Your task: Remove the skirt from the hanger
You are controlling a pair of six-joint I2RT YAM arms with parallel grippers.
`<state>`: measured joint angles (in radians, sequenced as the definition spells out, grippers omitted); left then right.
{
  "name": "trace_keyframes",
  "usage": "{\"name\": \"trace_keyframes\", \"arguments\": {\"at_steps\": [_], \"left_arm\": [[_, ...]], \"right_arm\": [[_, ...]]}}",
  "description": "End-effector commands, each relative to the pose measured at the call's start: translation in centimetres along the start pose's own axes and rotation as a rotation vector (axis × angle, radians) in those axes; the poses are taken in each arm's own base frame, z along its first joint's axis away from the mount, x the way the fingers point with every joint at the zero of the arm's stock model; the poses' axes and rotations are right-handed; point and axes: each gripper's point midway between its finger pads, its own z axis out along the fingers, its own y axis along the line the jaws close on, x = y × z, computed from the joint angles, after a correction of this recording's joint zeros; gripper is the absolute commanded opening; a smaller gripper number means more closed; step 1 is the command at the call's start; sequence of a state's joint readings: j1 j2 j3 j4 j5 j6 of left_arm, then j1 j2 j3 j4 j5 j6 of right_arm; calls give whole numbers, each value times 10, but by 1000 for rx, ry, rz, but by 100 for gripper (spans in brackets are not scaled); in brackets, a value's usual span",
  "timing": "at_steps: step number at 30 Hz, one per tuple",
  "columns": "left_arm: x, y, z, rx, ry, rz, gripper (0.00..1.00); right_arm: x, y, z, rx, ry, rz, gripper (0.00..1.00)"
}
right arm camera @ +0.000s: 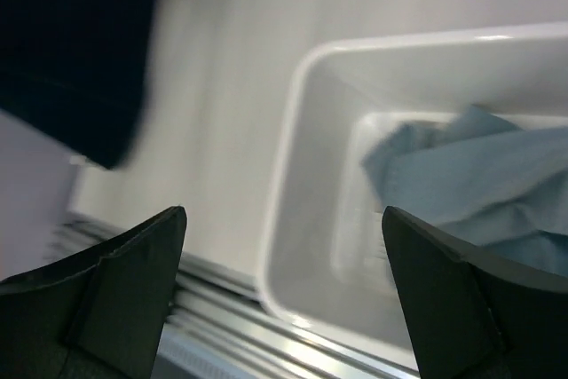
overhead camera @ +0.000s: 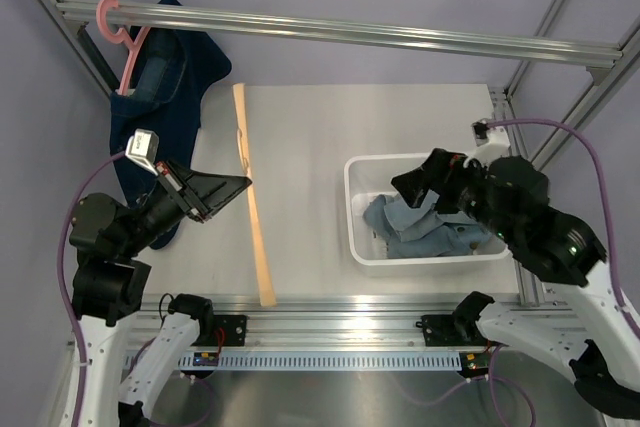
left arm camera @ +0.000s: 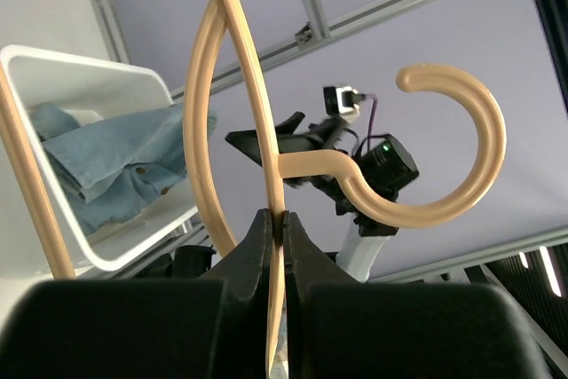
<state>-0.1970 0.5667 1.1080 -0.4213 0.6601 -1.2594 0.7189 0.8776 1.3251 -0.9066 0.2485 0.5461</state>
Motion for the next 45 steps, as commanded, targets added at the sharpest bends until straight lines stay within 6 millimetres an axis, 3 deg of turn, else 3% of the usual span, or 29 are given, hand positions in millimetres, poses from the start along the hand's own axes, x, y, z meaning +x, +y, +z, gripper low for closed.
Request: {"name": "trace_keyframes", "arguments": {"at_steps": [1, 2, 3, 4, 5, 7, 8, 13, 17, 22, 30, 38, 41, 45], "left_arm": [[0, -28, 0, 157, 19, 44, 0], [0, -29, 1, 169, 23, 13, 0], [-1, -29, 3, 180, 27, -3, 0], [-1, -35, 3, 218, 30, 3, 0], [-1, -30, 6, 213, 38, -32, 0], [-3, -28, 10, 209, 40, -39, 0], [-4, -29, 10, 210, 38, -43, 0], [-7, -29, 11, 213, 23, -72, 0], [-8, -25, 10, 195, 8, -86, 0], [-10, -22, 11, 179, -3, -96, 0], [-10, -26, 11, 191, 2, -101, 0], [-8, -33, 7, 207, 8, -103, 0], [-9, -35, 8, 212, 8, -102, 0], [-10, -39, 8, 218, 8, -99, 0]], "right_arm": [[-43, 83, -66, -487, -121, 183, 99], [-45, 115, -81, -672, -90, 173, 99], [-41, 128, -83, -729, -34, 205, 98], [-34, 141, -69, -756, 39, 205, 94], [-28, 162, -76, -850, 77, 182, 93], [-20, 182, -63, -861, 93, 154, 91], [-12, 198, -70, -908, 124, 132, 90], [-2, 248, -59, -975, 121, 93, 81], [-2, 271, -56, -999, 87, 76, 77], [6, 289, -55, -1033, 105, 66, 64], [6, 299, -62, -1072, 107, 64, 63], [16, 316, -53, -1092, 130, 56, 58], [20, 320, -53, -1097, 139, 54, 49], [25, 321, -55, -1098, 141, 54, 45]]}}
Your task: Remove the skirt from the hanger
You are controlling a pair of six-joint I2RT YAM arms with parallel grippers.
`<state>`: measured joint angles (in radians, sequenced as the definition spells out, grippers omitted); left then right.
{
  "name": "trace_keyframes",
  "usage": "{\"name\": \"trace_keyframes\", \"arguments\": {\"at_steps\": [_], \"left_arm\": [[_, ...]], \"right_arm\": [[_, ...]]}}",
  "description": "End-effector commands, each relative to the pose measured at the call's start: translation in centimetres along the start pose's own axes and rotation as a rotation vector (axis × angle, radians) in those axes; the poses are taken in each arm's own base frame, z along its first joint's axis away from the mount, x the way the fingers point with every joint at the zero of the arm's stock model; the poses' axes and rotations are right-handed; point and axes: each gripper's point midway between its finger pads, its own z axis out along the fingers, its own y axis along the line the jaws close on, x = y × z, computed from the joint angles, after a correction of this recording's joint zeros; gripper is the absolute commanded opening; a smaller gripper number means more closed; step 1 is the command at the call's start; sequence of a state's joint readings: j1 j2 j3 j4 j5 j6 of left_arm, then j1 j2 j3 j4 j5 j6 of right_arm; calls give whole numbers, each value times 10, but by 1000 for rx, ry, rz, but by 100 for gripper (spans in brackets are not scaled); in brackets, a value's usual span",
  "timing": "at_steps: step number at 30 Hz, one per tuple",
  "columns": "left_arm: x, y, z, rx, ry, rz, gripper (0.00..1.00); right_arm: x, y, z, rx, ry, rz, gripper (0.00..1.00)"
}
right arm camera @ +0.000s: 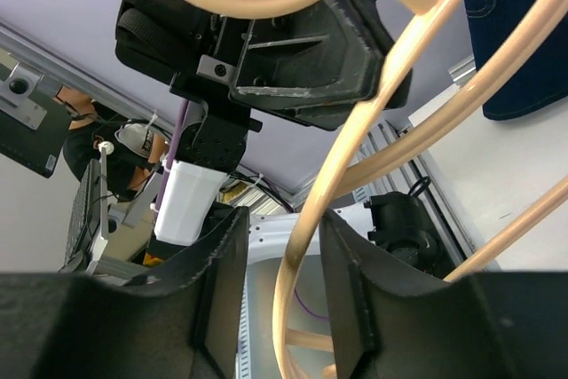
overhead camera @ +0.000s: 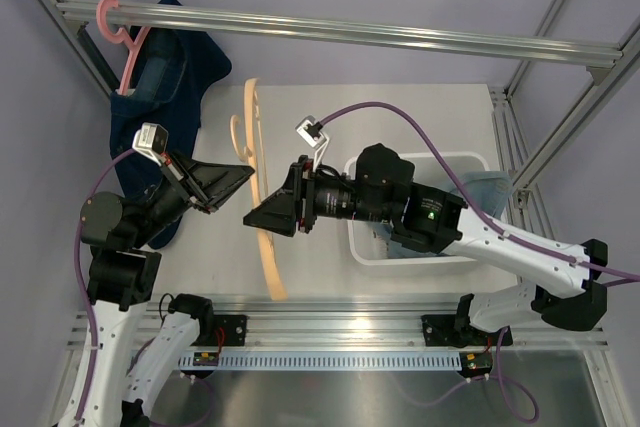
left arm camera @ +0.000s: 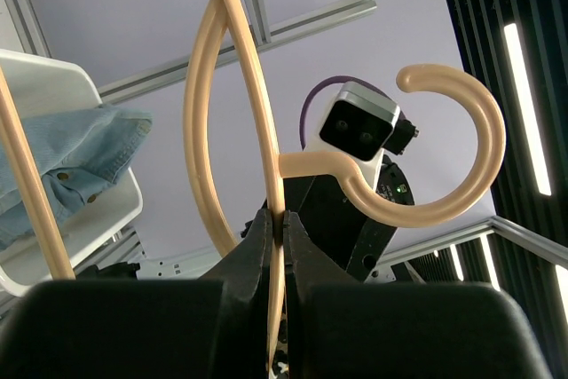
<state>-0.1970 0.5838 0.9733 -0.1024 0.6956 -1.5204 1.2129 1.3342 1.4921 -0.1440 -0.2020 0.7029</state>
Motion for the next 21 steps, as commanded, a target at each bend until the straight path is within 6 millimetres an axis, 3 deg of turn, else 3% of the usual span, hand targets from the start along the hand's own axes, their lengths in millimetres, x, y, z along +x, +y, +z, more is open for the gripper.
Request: {"name": "trace_keyframes", "arguments": {"at_steps": [1, 3, 4, 5, 6, 7, 8, 11, 17, 21], "left_arm": [[2, -29, -3, 82, 7, 55, 0], [2, -31, -3, 87, 9, 60, 0], [3, -31, -3, 89, 9, 61, 0], [3, -31, -3, 89, 11, 70, 9], [3, -29, -3, 77, 13, 74, 39], [3, -26, -4, 56, 5, 108, 78], [4, -30, -7, 45, -2, 129, 99], [5, -25, -12, -6, -21, 169, 99], [-12, 14, -40, -279, -187, 260, 99], [-24, 35, -63, -423, -301, 283, 99]], "right_arm": [[-18, 28, -5, -75, -66, -31, 43], [-18, 27, -5, -74, -69, -31, 30], [-19, 26, -5, -63, -74, -30, 0], [-20, 25, -5, -56, -80, -28, 0], [-23, 24, -6, -47, -95, -29, 0], [-25, 22, -7, -33, -107, -25, 0], [-28, 20, -9, -21, -125, -20, 0], [-39, 14, -15, 24, -186, -8, 0], [-64, 6, -27, 59, -281, 51, 0], [-57, 0, -21, 61, -258, 122, 0]]}}
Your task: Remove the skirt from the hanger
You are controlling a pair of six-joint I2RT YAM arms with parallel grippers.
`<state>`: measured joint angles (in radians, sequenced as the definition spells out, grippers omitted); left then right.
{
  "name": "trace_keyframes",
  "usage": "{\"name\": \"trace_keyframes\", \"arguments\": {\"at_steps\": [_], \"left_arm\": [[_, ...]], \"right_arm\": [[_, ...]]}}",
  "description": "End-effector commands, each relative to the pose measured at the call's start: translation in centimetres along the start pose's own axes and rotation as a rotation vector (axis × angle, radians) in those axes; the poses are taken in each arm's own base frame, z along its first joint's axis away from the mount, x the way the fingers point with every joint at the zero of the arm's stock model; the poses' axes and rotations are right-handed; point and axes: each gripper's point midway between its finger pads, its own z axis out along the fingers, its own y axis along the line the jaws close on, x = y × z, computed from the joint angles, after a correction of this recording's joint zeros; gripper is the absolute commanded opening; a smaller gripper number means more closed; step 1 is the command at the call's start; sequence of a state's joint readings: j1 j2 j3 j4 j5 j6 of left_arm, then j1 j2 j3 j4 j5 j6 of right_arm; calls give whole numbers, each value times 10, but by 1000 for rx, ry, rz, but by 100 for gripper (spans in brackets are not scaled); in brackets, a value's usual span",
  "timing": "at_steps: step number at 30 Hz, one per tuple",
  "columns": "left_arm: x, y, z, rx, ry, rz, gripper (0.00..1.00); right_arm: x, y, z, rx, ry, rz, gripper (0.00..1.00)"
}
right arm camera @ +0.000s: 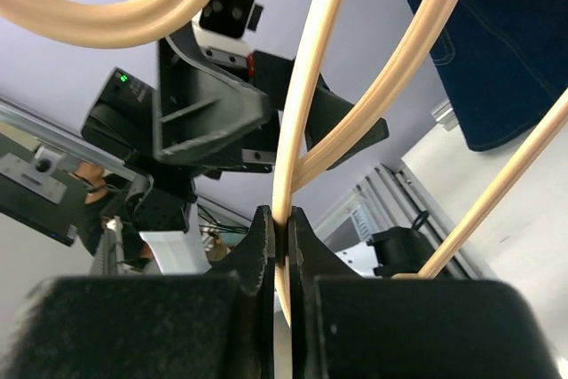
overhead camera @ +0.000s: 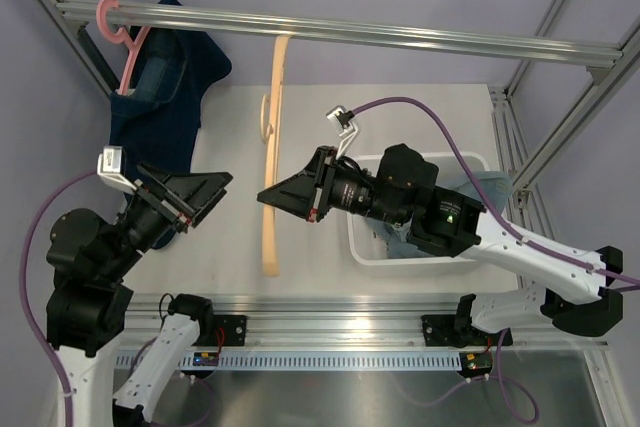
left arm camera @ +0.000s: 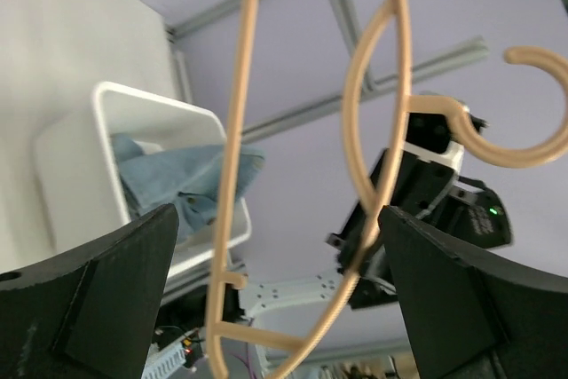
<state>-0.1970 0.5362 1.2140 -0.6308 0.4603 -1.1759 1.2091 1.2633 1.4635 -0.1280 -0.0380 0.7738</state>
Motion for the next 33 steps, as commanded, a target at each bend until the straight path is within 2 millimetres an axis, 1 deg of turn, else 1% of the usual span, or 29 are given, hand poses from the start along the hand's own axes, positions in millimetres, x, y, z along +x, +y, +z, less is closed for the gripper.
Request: {"name": "trace_keyframes", "arguments": {"at_steps": [1, 2, 3, 4, 5, 7, 8, 9, 10, 11, 12, 13, 14, 15, 16, 17, 18, 19, 20, 21, 22, 23, 24, 25, 26, 28, 29, 30, 33], "left_arm": [[-14, 38, -19, -197, -126, 98, 99], [-15, 39, -25, -208, -148, 109, 99], [-20, 44, -28, -232, -181, 117, 99], [-22, 45, -30, -235, -198, 136, 99], [-23, 44, -34, -233, -212, 146, 99], [-30, 45, -40, -252, -255, 181, 99], [-31, 45, -42, -257, -262, 195, 99], [-34, 47, -42, -271, -269, 208, 99], [-35, 49, -42, -286, -266, 231, 99], [-36, 47, -45, -296, -268, 240, 99], [-38, 48, -45, -305, -271, 247, 99], [-38, 48, -45, -308, -273, 251, 99], [-39, 47, -44, -299, -277, 253, 99], [-39, 46, -44, -290, -282, 255, 99], [-39, 45, -46, -282, -287, 256, 99], [-39, 44, -46, -274, -292, 257, 99], [-38, 47, -44, -279, -289, 256, 99], [-38, 48, -43, -279, -287, 257, 99], [-38, 49, -42, -279, -285, 258, 99], [-37, 54, -39, -287, -275, 255, 99], [-37, 55, -37, -284, -274, 252, 99], [-38, 54, -35, -275, -276, 255, 99], [-37, 54, -33, -268, -271, 255, 99], [-37, 56, -31, -269, -268, 251, 99], [-38, 54, -29, -259, -271, 253, 99], [-39, 53, -27, -251, -270, 261, 99], [-40, 51, -27, -248, -272, 267, 99], [-42, 50, -28, -250, -279, 277, 99], [-46, 48, -34, -265, -302, 296, 99]], "right_arm": [[-23, 5, 3, -20, -98, 78, 0], [-17, 7, 4, -36, -72, 114, 0], [-8, 4, 5, -44, -45, 132, 0], [-10, 9, 5, -72, -59, 149, 0], [-1, 1, 6, -62, -42, 189, 0], [0, 5, 3, -92, -45, 216, 0], [6, 1, 2, -86, -34, 243, 0], [1, 4, -3, -101, -53, 252, 0], [1, 3, -5, -97, -56, 253, 0], [-7, 4, -6, -91, -78, 228, 0], [-9, -4, -7, -46, -76, 219, 0], [-14, -6, -6, -39, -81, 214, 0], [-28, -16, -6, -30, -109, 218, 0], [-36, -15, -6, -58, -117, 221, 0], [-44, -21, -6, -55, -128, 223, 0], [-56, -20, -6, -59, -147, 222, 0], [-71, -35, -4, -28, -172, 217, 0], [-78, -39, -3, -19, -179, 217, 0], [-87, -42, 4, -19, -185, 230, 0], [-96, -49, 7, -5, -195, 237, 0], [-102, -53, 11, 0, -203, 241, 0], [-113, -48, 15, -11, -221, 243, 0], [-114, -58, 27, 7, -222, 252, 0], [-119, -61, 31, 7, -234, 260, 0], [-123, -66, 43, 6, -239, 268, 0], [-133, -72, 52, 13, -274, 278, 0], [-139, -76, 62, 18, -284, 291, 0], [-142, -84, 66, 43, -297, 304, 0], [-150, -95, 78, 68, -345, 336, 0]]}}
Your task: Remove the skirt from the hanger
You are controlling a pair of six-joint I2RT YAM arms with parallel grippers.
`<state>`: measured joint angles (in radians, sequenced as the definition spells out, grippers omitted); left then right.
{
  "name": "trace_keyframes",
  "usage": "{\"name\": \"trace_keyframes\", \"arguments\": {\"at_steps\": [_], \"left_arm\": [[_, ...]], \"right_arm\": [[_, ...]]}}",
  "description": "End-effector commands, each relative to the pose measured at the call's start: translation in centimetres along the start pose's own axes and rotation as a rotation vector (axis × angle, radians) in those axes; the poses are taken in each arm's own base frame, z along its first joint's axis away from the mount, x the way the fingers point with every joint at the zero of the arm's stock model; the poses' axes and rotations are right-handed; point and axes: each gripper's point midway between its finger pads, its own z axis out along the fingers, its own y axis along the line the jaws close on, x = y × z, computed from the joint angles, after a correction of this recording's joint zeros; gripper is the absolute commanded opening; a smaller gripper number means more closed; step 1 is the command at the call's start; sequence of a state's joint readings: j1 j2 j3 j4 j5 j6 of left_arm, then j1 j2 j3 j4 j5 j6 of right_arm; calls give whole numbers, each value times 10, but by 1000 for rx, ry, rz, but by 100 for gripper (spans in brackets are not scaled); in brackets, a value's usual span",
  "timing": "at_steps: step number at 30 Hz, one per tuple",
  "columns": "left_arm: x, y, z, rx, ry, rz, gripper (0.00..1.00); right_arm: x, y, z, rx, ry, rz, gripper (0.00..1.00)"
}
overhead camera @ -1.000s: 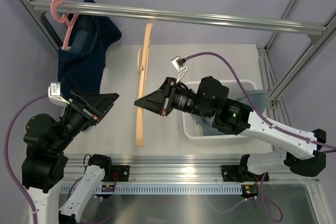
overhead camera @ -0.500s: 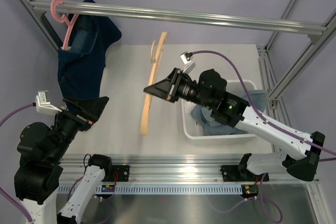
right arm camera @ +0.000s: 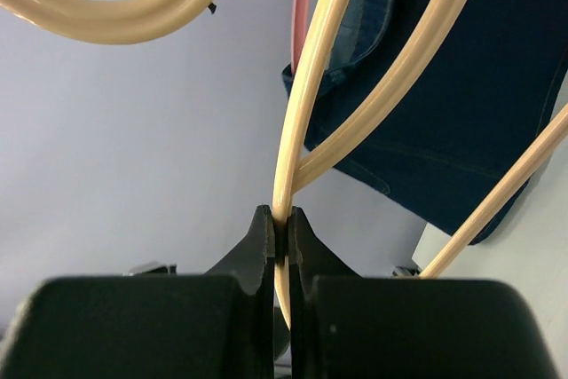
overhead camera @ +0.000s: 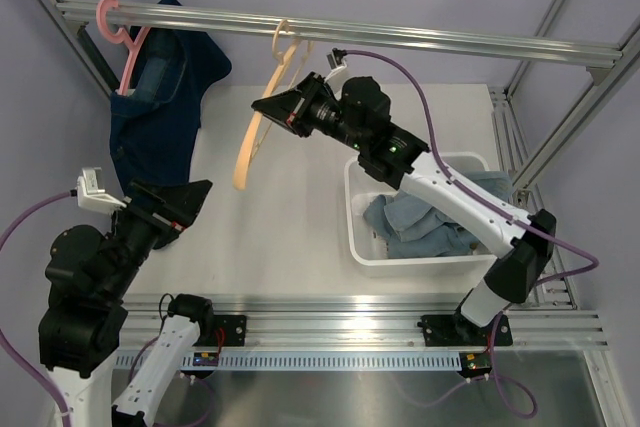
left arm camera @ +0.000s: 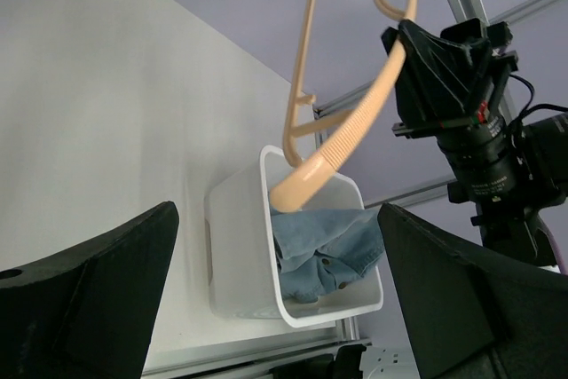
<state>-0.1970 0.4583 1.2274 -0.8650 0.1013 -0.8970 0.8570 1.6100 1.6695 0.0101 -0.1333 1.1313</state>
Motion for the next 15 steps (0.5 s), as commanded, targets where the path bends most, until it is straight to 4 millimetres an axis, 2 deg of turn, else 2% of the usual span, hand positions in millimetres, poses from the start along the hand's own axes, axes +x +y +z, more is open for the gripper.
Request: {"name": "trace_keyframes", "arguments": {"at_steps": [1, 5, 7, 11, 15], "left_arm": [[-21, -12, -5, 31, -85, 58, 99], [-30, -12, -16, 17, -129, 91, 99], [-30, -12, -17, 15, -128, 103, 99], [-29, -12, -18, 17, -121, 108, 99], [-27, -10, -19, 16, -122, 106, 99]], "right_arm": [[-35, 34, 4, -80, -130, 39, 0], [-45, 18, 17, -36, -192, 77, 0], [-46, 17, 21, -44, -201, 78, 0], [-45, 24, 29, -58, -192, 47, 0], [-47, 33, 26, -49, -243, 26, 0]]}}
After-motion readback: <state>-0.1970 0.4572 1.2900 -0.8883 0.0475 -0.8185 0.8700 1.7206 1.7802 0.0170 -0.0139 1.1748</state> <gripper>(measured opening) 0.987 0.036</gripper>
